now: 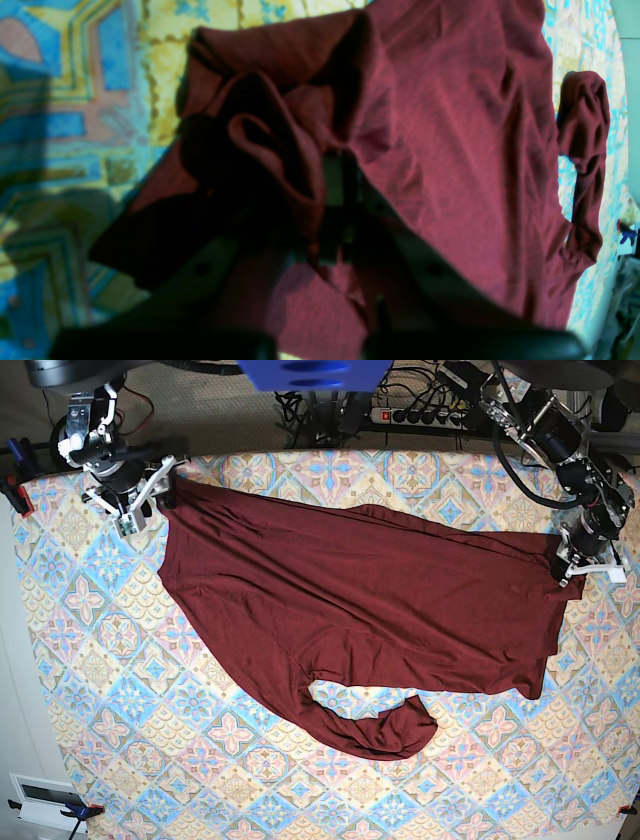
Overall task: Layout the t-shirt on the table in an organized manner, then fold the t-shirt properly
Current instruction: 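Open the right gripper and regrasp the shirt corner further inward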
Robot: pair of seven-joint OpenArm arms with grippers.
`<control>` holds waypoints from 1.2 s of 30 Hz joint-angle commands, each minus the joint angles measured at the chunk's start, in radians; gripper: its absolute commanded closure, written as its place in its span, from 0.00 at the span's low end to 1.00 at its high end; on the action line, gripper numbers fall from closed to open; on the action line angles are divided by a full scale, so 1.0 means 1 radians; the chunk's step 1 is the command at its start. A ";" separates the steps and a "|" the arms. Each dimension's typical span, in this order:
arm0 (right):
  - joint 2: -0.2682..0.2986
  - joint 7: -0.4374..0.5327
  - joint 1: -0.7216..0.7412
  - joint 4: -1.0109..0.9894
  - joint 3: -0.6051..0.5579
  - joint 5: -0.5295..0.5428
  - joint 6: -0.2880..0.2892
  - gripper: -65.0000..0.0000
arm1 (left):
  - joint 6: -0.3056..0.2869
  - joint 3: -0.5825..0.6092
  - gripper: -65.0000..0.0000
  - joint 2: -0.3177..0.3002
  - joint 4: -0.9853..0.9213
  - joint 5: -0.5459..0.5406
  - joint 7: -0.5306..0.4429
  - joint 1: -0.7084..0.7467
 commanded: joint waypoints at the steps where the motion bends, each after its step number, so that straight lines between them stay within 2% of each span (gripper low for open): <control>1: 0.020 0.026 -0.024 0.016 -0.009 0.009 0.006 0.62 | -0.001 0.001 1.00 -0.009 0.011 0.000 0.004 -0.010; 7: 0.047 0.132 -0.053 0.031 -0.028 0.003 0.008 0.62 | -0.001 0.001 1.00 -0.006 0.011 0.000 0.004 -0.010; 11: 0.099 0.140 -0.082 0.038 -0.043 0.002 0.008 0.62 | -0.001 0.001 1.00 -0.006 0.011 0.000 0.004 -0.010; 18: 0.207 0.141 -0.077 0.038 -0.180 0.002 0.008 0.62 | -0.001 0.001 1.00 -0.006 0.011 0.000 0.004 -0.010; 24: 0.219 0.140 0.016 0.035 -0.267 -0.001 0.008 0.62 | -0.001 0.001 1.00 -0.006 0.011 0.000 0.004 -0.010; 27: 0.219 0.135 0.021 0.033 -0.298 -0.069 0.008 0.62 | -0.001 0.001 1.00 -0.006 0.011 0.000 0.004 -0.010; 32: 0.219 0.132 0.022 0.025 -0.430 -0.284 0.008 0.62 | -0.001 0.001 1.00 -0.006 0.011 0.000 0.004 -0.010; 36: 0.219 0.132 0.022 0.008 -0.448 -0.310 0.008 0.62 | -0.001 0.001 1.00 -0.006 0.011 0.000 0.004 -0.010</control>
